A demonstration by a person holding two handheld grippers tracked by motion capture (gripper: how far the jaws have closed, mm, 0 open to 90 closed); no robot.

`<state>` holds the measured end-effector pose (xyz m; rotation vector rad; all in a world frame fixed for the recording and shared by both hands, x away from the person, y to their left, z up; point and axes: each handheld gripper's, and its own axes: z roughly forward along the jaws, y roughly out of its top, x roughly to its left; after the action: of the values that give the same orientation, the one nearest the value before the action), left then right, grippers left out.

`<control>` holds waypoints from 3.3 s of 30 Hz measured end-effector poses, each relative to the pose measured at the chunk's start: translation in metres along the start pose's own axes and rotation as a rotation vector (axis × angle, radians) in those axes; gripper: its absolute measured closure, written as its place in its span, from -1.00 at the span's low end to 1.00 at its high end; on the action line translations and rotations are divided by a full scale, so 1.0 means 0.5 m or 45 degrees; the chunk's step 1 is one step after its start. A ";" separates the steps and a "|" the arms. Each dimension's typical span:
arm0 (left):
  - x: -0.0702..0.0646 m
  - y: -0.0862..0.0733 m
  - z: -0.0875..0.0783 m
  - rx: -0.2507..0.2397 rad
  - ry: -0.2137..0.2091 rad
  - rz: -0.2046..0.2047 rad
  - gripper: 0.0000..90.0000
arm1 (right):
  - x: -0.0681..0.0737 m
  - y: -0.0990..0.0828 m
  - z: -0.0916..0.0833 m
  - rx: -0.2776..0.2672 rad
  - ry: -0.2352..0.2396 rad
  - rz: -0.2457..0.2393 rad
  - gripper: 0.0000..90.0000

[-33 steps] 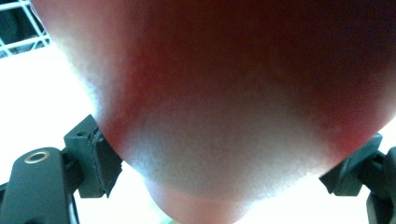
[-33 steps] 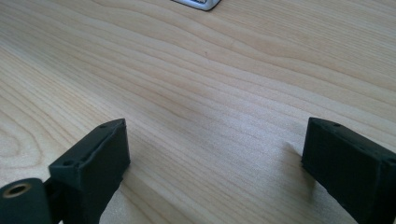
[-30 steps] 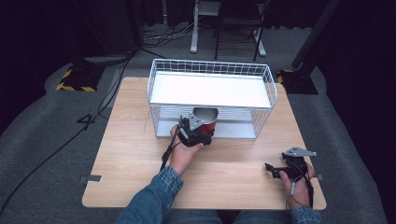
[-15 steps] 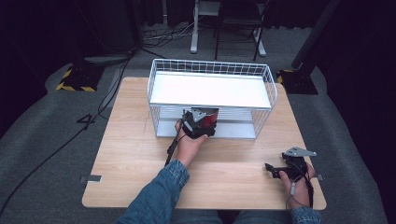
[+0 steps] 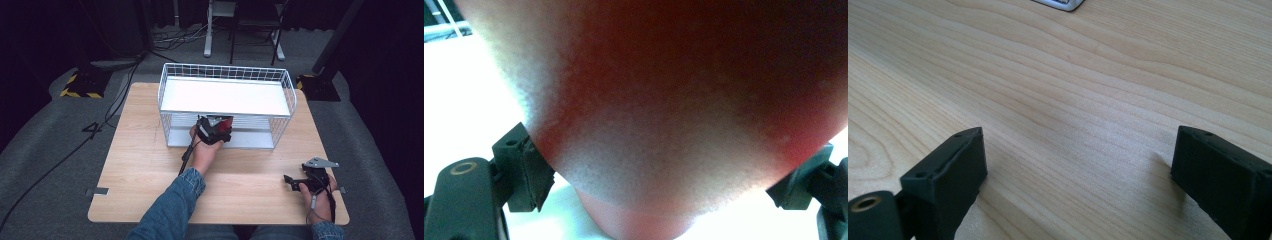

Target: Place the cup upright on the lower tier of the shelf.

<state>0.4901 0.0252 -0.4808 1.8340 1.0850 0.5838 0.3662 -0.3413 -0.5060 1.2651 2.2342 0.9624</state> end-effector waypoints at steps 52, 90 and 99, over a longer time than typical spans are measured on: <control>0.003 -0.016 -0.183 -0.042 -0.125 -0.016 -0.67 | 0.000 0.000 0.000 0.001 0.000 -0.001 -0.82; 0.108 -0.137 -0.415 -0.033 -0.141 0.040 -0.67 | 0.001 0.002 0.002 0.006 0.000 0.005 -0.84; 0.148 -0.182 -0.457 0.023 -0.167 0.013 -0.66 | 0.001 0.002 0.002 0.006 0.000 0.005 -0.84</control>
<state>0.3173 0.2134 -0.4529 1.8668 0.9966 0.4538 0.3671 -0.3399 -0.5058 1.2719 2.2361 0.9589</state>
